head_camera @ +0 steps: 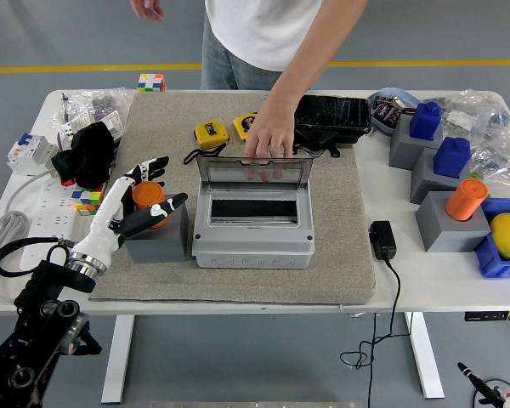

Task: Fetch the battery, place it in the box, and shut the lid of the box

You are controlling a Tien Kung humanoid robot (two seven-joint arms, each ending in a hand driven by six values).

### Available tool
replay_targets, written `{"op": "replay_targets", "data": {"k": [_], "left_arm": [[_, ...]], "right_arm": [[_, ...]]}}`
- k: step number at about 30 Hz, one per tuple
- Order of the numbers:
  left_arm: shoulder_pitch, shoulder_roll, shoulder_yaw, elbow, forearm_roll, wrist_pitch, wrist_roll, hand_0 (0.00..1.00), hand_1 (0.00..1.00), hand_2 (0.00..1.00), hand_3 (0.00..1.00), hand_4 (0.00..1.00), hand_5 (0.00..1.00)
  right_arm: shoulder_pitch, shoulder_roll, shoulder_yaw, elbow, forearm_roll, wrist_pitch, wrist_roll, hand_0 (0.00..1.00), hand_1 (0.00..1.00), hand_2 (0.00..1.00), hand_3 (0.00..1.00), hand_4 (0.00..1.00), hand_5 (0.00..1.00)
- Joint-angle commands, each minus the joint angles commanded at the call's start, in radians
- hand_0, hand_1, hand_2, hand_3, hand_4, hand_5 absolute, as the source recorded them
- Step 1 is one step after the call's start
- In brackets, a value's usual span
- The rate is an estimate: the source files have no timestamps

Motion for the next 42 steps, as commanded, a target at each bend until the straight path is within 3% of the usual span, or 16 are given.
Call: {"op": "replay_targets", "data": {"k": [12, 13, 18, 19, 24, 25, 42], "left_arm": [[0.000, 0.001, 0.012, 0.012, 0.012, 0.038, -0.010, 0.828, 0.911, 0.825, 0.835, 0.998, 0.390], [0.000, 0.001, 0.014, 0.013, 0.011, 0.043, -0.011, 0.750, 0.840, 0.741, 0.764, 0.998, 0.386], [-0.001, 0.000, 0.019, 0.017, 0.011, 0.054, -0.013, 0.750, 0.840, 0.741, 0.764, 0.998, 0.386], [-0.001, 0.000, 0.020, 0.017, 0.010, 0.055, -0.014, 0.611, 0.661, 0.600, 0.652, 0.998, 0.383], [-0.002, 0.001, 0.027, 0.020, 0.009, 0.067, -0.016, 0.611, 0.661, 0.600, 0.652, 0.998, 0.383], [-0.003, 0.001, 0.028, 0.020, 0.008, 0.069, -0.017, 0.506, 0.564, 0.482, 0.529, 0.998, 0.384], [-0.009, -0.007, 0.040, 0.031, 0.000, 0.084, -0.026, 0.485, 0.541, 0.453, 0.488, 0.998, 0.387]], "right_arm": [[0.001, 0.000, -0.004, 0.000, 0.005, -0.001, 0.002, 0.873, 0.840, 0.812, 0.857, 0.998, 0.998], [0.001, -0.001, -0.003, 0.000, 0.004, -0.001, 0.002, 0.873, 0.840, 0.813, 0.857, 0.998, 0.998], [0.000, 0.000, 0.001, 0.000, 0.000, -0.001, 0.001, 0.873, 0.840, 0.813, 0.857, 0.998, 0.998], [0.000, 0.000, 0.001, 0.000, 0.000, -0.001, 0.001, 0.873, 0.840, 0.813, 0.857, 0.998, 0.998], [-0.001, 0.000, 0.004, 0.000, -0.002, -0.001, 0.002, 0.873, 0.840, 0.813, 0.857, 0.998, 0.998], [-0.001, 0.000, 0.005, 0.000, -0.002, -0.001, 0.002, 0.873, 0.839, 0.813, 0.856, 0.998, 0.998], [-0.001, 0.000, 0.007, 0.000, -0.003, -0.003, 0.002, 0.873, 0.839, 0.813, 0.856, 0.998, 0.998]]}}
